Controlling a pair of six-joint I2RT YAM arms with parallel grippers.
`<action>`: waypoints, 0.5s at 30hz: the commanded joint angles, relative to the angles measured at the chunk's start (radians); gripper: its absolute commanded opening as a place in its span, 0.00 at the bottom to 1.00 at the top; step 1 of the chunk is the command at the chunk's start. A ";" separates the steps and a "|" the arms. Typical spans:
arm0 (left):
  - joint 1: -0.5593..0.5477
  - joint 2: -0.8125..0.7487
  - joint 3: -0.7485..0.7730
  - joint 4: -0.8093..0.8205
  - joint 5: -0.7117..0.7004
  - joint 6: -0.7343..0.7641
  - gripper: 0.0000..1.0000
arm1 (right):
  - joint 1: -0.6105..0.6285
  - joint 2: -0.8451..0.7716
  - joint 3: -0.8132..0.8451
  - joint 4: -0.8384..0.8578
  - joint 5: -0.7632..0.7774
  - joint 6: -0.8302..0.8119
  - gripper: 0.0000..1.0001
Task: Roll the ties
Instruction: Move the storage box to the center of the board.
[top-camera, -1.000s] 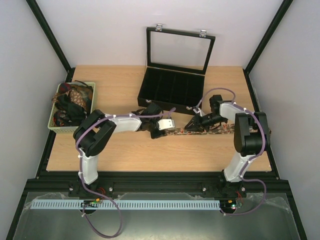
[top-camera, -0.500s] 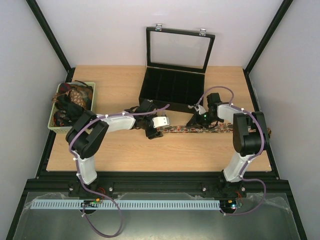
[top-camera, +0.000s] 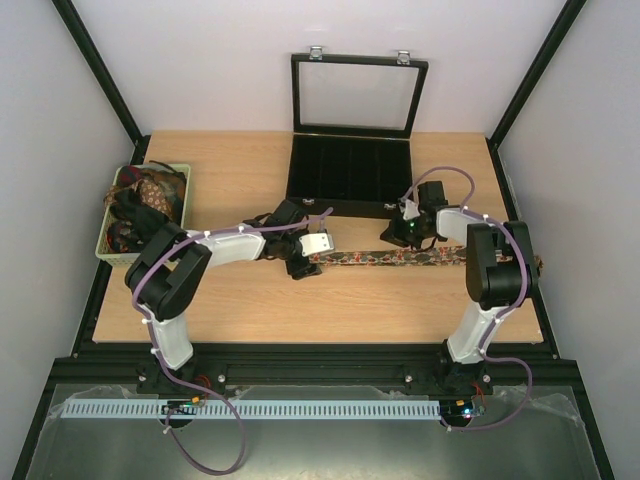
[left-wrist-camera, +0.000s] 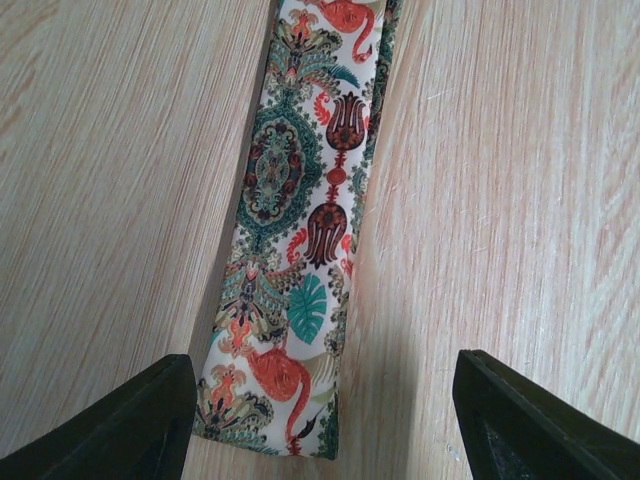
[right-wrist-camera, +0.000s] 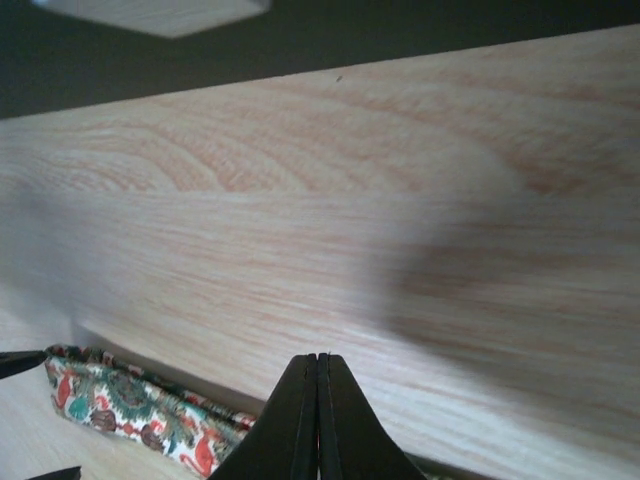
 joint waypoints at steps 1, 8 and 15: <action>0.009 -0.038 -0.023 0.010 0.032 -0.015 0.75 | -0.027 0.018 0.036 0.014 0.032 -0.016 0.01; 0.010 -0.035 -0.042 0.052 0.061 -0.037 0.78 | 0.003 -0.063 -0.005 -0.050 -0.176 -0.036 0.09; 0.012 -0.006 0.005 -0.010 0.001 -0.011 0.78 | 0.082 -0.059 -0.054 -0.051 -0.284 -0.022 0.12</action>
